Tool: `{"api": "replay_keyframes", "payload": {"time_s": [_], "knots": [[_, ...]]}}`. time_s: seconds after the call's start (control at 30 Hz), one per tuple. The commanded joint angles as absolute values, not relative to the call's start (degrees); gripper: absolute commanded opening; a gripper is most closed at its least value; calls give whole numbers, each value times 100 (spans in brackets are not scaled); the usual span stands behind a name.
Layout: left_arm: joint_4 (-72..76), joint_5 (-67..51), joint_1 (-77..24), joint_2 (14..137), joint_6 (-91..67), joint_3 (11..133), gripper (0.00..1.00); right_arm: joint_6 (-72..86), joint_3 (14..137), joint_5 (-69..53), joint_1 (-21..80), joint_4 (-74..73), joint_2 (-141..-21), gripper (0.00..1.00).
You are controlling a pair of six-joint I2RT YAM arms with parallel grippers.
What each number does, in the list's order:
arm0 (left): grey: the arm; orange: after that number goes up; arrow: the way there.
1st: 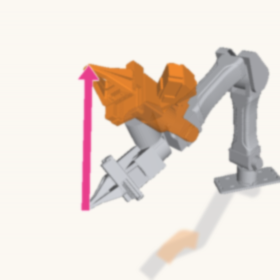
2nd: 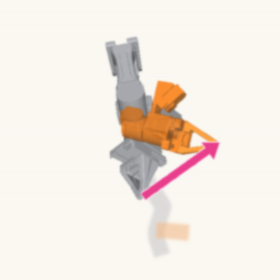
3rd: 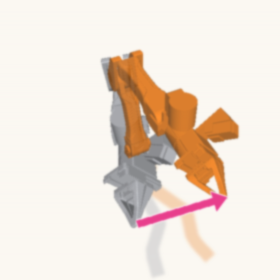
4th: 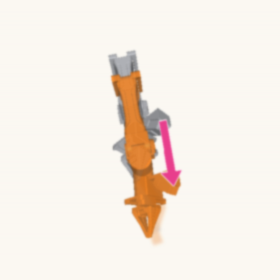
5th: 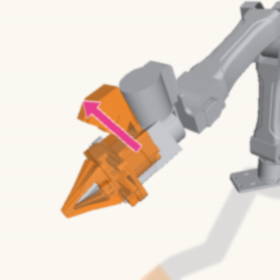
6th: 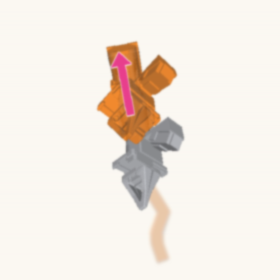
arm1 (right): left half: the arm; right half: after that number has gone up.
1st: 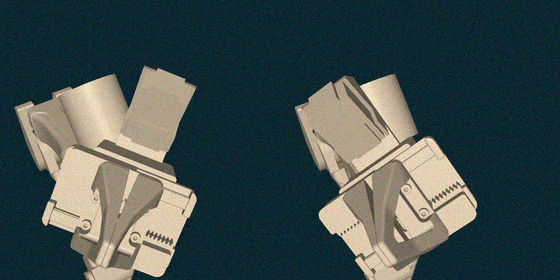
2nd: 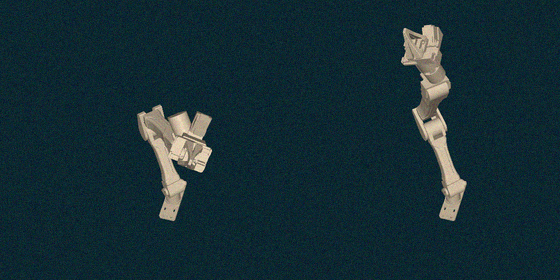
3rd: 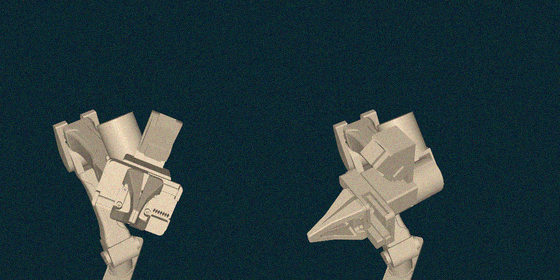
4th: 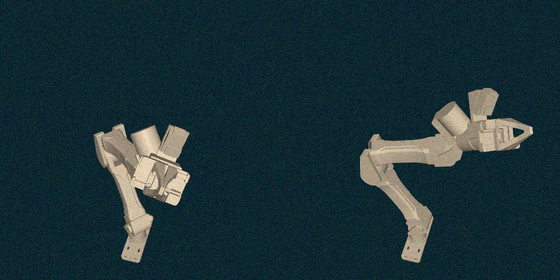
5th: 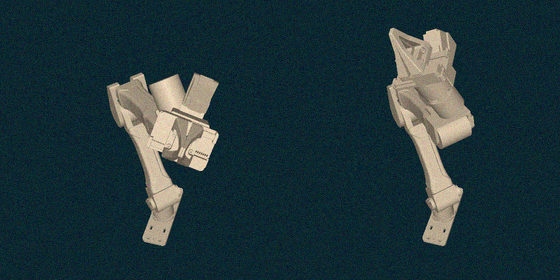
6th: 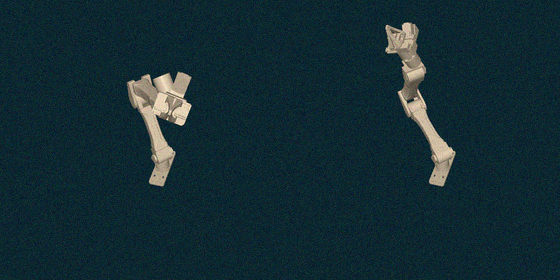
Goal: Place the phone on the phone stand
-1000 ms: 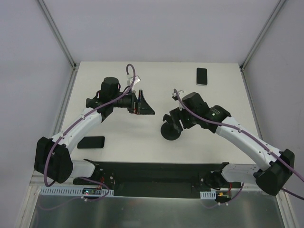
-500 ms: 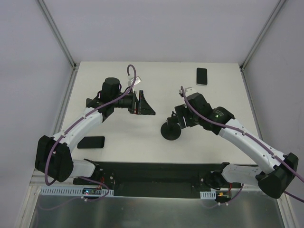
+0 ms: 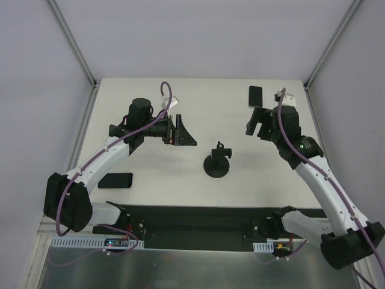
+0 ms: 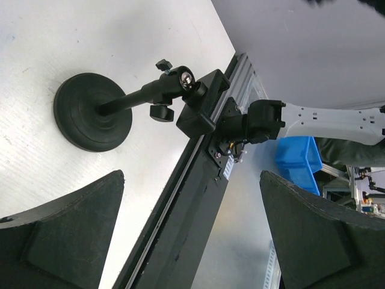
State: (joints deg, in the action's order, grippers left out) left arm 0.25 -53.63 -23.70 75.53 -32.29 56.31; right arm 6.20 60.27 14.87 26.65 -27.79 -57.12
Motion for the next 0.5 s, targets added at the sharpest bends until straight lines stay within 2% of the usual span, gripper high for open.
{"api": "replay_keyframes", "payload": {"time_s": [0.0, 0.17, 0.47], "knots": [[299, -5555, -2426, 7339, -3331, 5634, 93, 1283, 6930, 915, 1331, -2495, -6984, 97], [387, -5555, -2426, 7225, -3392, 5581, 95, 1204, 8382, 773, 800, -2795, -9100, 96], [589, -5660, -2426, 7110, -3568, 5493, 96, 783, 11026, 616, 501, -2821, -12036, 96]]}}
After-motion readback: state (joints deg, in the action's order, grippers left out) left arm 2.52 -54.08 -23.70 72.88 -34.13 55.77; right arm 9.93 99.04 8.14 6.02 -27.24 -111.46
